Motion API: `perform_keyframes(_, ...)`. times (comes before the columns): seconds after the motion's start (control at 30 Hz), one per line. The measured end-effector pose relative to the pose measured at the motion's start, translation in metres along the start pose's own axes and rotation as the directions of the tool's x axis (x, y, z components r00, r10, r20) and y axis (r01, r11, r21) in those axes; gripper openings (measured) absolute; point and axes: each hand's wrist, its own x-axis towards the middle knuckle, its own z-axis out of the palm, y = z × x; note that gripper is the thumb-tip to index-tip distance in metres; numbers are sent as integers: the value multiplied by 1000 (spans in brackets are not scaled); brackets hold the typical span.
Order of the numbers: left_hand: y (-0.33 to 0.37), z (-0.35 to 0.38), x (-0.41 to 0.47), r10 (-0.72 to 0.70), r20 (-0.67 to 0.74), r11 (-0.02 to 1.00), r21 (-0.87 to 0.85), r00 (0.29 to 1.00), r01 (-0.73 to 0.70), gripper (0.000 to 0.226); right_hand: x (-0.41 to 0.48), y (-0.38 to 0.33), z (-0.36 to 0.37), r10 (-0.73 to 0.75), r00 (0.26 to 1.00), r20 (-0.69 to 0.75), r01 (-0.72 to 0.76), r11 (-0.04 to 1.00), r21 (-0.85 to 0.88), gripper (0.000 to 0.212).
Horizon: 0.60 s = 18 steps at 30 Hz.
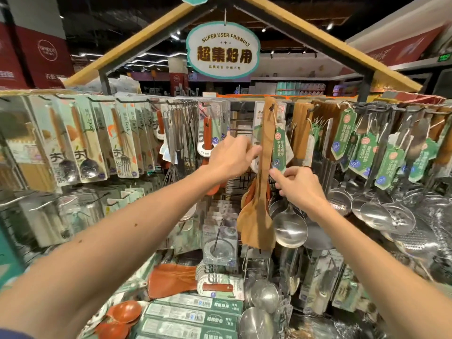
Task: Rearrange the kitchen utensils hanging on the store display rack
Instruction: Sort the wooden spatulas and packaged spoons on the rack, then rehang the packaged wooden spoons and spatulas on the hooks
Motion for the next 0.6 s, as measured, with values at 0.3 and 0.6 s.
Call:
perform_keyframes(0.3,-70,-2,-165,-12,314,976,210,949,-57,42,-154,64,76,-156,956,247,128,984,126,17)
perform_keyframes(0.6,-205,21,-356,-365,432,931,180,825,317,28,-265,90,256,12,764,645,-102,990,102,22)
